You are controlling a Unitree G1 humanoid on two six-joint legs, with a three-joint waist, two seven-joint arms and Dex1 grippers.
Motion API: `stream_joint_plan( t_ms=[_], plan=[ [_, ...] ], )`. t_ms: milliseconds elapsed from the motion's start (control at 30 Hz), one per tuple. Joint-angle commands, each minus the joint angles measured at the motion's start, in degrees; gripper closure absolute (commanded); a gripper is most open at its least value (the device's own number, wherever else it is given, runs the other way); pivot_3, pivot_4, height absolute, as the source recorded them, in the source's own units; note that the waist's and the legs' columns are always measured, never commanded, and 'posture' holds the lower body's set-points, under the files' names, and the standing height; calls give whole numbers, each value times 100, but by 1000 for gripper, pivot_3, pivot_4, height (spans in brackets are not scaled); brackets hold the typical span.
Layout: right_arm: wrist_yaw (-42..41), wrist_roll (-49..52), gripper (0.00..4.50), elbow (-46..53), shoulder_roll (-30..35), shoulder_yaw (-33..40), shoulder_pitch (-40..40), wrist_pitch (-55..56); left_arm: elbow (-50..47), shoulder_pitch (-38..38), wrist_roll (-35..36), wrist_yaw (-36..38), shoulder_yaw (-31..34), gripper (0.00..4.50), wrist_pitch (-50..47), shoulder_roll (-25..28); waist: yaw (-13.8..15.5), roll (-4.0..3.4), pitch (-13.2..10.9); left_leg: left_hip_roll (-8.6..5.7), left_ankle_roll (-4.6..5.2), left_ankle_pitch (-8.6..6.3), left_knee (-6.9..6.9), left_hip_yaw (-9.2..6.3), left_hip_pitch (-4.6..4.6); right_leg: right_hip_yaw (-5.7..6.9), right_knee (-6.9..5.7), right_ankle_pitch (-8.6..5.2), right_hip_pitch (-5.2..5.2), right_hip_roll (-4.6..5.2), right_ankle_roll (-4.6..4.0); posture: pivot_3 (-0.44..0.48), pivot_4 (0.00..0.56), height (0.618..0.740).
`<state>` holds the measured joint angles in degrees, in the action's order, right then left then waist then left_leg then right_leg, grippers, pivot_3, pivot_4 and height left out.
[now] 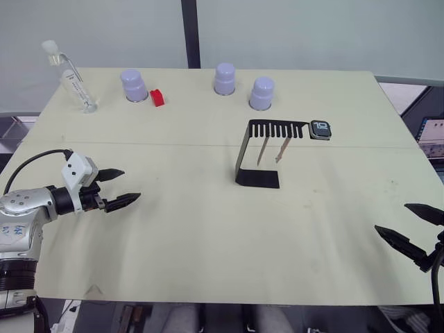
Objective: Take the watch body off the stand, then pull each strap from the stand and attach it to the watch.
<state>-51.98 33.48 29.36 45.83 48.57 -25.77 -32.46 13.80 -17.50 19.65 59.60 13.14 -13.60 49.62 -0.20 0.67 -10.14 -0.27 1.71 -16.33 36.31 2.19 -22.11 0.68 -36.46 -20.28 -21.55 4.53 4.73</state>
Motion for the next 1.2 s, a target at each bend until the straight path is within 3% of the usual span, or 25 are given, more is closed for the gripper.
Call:
stream_joint_plan(
  t_ms=[33, 500, 700, 800, 867, 933, 1067, 1200],
  plan=[
    [16, -11, 0, 162, 53, 60, 32, 124, -72, -107, -24, 40, 18, 20, 113, 59, -1, 0, 0, 0, 0, 0, 0, 0, 0, 0, 0, 0, 0, 0, 0, 0, 150, 739],
    [510, -580, 0, 232, 10, -192, 358, 342, -182, -249, -88, 21, -186, 20, 88, -86, 0, 0, 0, 0, 0, 3, 4, 0, 1, 0, -5, 0, 0, 0, 0, 0, 150, 739],
    [1140, 206, 0, 1328, -165, -113, 581, -523, -1028, -827, 643, 153, -238, 20, -599, -435, 17, 1, 0, 0, -3, 6, 15, -4, -4, 5, -18, 0, -1, -1, 0, 0, 150, 739],
    [2019, 884, 0, 2036, -321, -129, 975, -1175, -1689, -1272, 1082, 182, -480, 20, -1127, -695, 14, 2, 0, 0, -3, 6, 36, -6, -7, 4, -29, 2, 2, 0, 3, 0, 150, 739],
    [3065, 1592, 0, 2500, -503, -164, 1393, -1588, -1984, -1735, 1351, 141, -635, 20, -1411, -931, 13, 3, 0, 0, -4, 5, 54, -6, -8, 4, -40, 2, 4, -1, 3, 0, 150, 739],
    [3942, 2053, 0, 2747, -596, -299, 1810, -1820, -1986, -2082, 1201, 65, -811, 20, -1259, -1157, 12, 3, 0, 0, -5, 5, 69, -10, -14, 7, -47, 2, 3, -2, 3, 0, 150, 739],
    [5972, 2804, 0, 2937, -712, -1369, 3137, -2142, -1795, -2717, 986, 15, -1206, 20, -816, -1787, -18, 3, 1, -1, -38, 22, 71, -4, -11, 2, -48, 2, 4, -10, 4, 0, 150, 739],
    [7937, 3657, 0, 2566, -921, -2326, 4303, -2417, -1556, -3006, 910, 197, -1396, 20, -588, -2052, -59, 2, -1, 2, -45, 27, 71, -4, -18, 1, -52, 1, -8, -17, 2, 0, 150, 739]
  ],
)
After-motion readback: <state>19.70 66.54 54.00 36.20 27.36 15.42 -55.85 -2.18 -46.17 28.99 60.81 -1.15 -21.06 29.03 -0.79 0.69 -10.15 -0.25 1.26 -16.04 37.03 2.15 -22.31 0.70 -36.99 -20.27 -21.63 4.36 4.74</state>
